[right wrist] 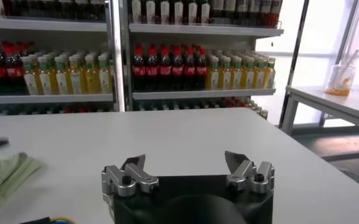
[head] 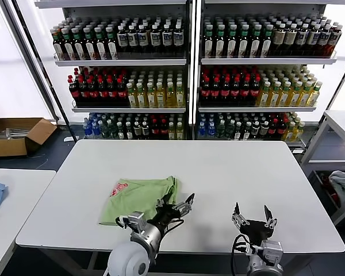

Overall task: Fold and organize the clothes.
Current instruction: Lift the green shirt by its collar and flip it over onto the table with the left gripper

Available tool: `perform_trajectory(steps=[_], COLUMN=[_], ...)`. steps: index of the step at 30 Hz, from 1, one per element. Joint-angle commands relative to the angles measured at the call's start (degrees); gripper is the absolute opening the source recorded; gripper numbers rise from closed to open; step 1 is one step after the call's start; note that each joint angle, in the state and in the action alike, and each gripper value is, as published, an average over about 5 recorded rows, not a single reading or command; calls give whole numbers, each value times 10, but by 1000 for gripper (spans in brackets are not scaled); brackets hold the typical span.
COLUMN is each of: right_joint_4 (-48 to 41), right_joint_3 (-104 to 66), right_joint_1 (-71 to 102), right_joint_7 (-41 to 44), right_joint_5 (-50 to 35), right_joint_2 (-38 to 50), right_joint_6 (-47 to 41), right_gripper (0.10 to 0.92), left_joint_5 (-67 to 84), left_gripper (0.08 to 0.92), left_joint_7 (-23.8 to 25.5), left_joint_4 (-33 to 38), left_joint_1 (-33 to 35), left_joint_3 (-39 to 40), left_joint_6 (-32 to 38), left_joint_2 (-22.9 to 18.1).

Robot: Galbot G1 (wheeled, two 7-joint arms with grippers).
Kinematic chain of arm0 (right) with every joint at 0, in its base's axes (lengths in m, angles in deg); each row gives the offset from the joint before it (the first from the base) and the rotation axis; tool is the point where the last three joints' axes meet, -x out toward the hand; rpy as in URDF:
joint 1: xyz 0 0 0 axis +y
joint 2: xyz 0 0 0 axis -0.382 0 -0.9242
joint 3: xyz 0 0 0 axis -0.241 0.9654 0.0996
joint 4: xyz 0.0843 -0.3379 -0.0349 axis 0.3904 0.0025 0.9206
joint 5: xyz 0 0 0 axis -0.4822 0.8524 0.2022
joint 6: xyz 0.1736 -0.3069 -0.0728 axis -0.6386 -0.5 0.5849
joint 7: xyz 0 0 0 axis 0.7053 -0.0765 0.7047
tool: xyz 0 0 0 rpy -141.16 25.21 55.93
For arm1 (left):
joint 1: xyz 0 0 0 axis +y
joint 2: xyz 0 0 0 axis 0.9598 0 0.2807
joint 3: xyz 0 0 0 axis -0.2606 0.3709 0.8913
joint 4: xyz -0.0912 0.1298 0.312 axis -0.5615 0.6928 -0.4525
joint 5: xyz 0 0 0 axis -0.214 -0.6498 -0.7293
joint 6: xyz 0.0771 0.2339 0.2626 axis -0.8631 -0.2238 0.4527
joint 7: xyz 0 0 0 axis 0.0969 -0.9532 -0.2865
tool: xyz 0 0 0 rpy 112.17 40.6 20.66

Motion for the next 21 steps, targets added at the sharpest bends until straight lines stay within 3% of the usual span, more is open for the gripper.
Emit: perform_trajectory(steps=[1, 5, 8, 21], right_joint_4=[-9, -21, -31, -42], right_joint_3=[9, 14, 19, 24], right_joint_1=[-28, -49, -60, -65], right_joint_7=[0, -1, -1, 2], right_joint_5=[-11, -21, -25, -28], right_joint_2=[7, 14, 17, 15], right_joint_6=[-3, -6, -6, -1], right_gripper=[823, 823, 823, 823], left_joint_5=[40, -33, -43, -74], left_gripper=[823, 823, 823, 823], left_joint_7=[-46, -40, -32, -6], left_joint_4=[50, 25, 6, -84], left_joint_1=[-12, 10, 31, 22], left_joint_3=[-146, -219, -241, -224], left_joint_6=[4, 1, 6, 22], left_joint_2=[74, 120, 132, 111])
